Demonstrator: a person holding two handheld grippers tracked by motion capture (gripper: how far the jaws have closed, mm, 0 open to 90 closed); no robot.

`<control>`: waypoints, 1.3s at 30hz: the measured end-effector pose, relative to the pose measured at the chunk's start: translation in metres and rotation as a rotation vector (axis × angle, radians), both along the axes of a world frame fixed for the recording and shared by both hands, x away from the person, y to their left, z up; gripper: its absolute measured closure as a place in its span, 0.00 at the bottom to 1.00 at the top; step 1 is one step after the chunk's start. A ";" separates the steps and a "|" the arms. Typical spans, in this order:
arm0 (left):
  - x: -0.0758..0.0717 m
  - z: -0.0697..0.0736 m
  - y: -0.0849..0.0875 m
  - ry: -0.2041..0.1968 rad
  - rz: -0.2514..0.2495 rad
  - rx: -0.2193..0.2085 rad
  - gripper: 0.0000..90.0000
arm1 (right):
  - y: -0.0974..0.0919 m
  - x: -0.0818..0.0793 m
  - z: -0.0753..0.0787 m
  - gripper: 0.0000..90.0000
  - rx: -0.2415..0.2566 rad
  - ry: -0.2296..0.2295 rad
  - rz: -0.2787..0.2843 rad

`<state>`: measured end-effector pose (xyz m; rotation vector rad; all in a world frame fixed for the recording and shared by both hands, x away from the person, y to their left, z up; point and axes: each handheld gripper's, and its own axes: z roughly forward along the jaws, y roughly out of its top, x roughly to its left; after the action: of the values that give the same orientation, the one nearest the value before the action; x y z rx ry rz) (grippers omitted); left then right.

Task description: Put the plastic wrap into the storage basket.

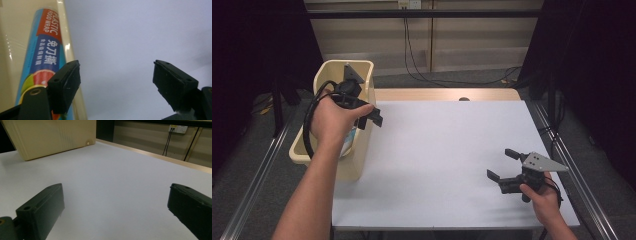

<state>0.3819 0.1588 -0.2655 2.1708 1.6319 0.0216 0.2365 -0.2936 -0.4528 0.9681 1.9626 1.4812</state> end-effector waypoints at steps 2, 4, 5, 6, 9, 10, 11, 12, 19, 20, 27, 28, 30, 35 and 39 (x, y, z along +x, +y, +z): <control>0.000 -0.001 -0.004 -0.007 -0.015 0.007 0.23 | 0.000 0.000 0.000 0.00 0.001 -0.002 0.000; 0.000 -0.003 -0.009 -0.007 -0.026 0.007 0.21 | 0.000 0.000 0.000 0.00 0.001 -0.001 0.000; 0.000 -0.004 -0.011 -0.006 -0.034 0.003 0.20 | 0.000 0.000 0.000 0.00 0.001 -0.001 0.000; 0.000 -0.005 -0.013 -0.010 -0.041 0.004 0.19 | -0.001 0.000 0.000 0.00 0.001 0.000 0.001; 0.000 -0.008 -0.019 -0.010 -0.055 0.001 0.17 | 0.000 0.000 0.000 0.01 0.004 0.001 0.004; 0.000 -0.009 -0.020 -0.011 -0.065 0.003 0.17 | 0.000 0.000 0.000 0.01 -0.001 -0.001 0.005; 0.000 -0.010 -0.022 -0.012 -0.073 0.003 0.16 | 0.000 0.000 0.000 0.00 -0.002 -0.002 0.005; 0.000 -0.012 -0.024 -0.013 -0.075 -0.001 0.16 | 0.000 -0.001 0.000 0.00 -0.001 -0.001 0.005; 0.000 -0.023 -0.035 -0.016 -0.098 -0.018 0.12 | 0.000 -0.001 -0.001 0.00 -0.001 0.000 0.006; -0.001 -0.025 -0.037 -0.015 -0.100 -0.020 0.12 | 0.001 -0.001 -0.001 0.00 -0.001 0.000 0.006; -0.001 -0.038 -0.046 -0.016 -0.117 -0.033 0.09 | 0.000 -0.001 -0.001 0.00 -0.002 -0.003 0.007; -0.001 -0.039 -0.047 -0.018 -0.121 -0.033 0.09 | 0.000 -0.001 -0.001 0.00 -0.001 -0.002 0.007; -0.001 -0.042 -0.049 -0.018 -0.127 -0.034 0.08 | 0.000 -0.001 -0.001 0.00 -0.001 -0.003 0.007; -0.003 -0.050 -0.054 -0.015 -0.131 -0.044 0.07 | 0.001 -0.001 -0.001 0.00 -0.003 -0.001 0.009; -0.003 -0.058 -0.058 -0.009 -0.146 -0.052 0.06 | 0.001 -0.002 -0.001 0.00 -0.003 -0.001 0.009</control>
<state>0.3785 0.1012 -0.3234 2.2402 1.4488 -0.0532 0.2350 -0.2931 -0.4541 0.9581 1.9701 1.4835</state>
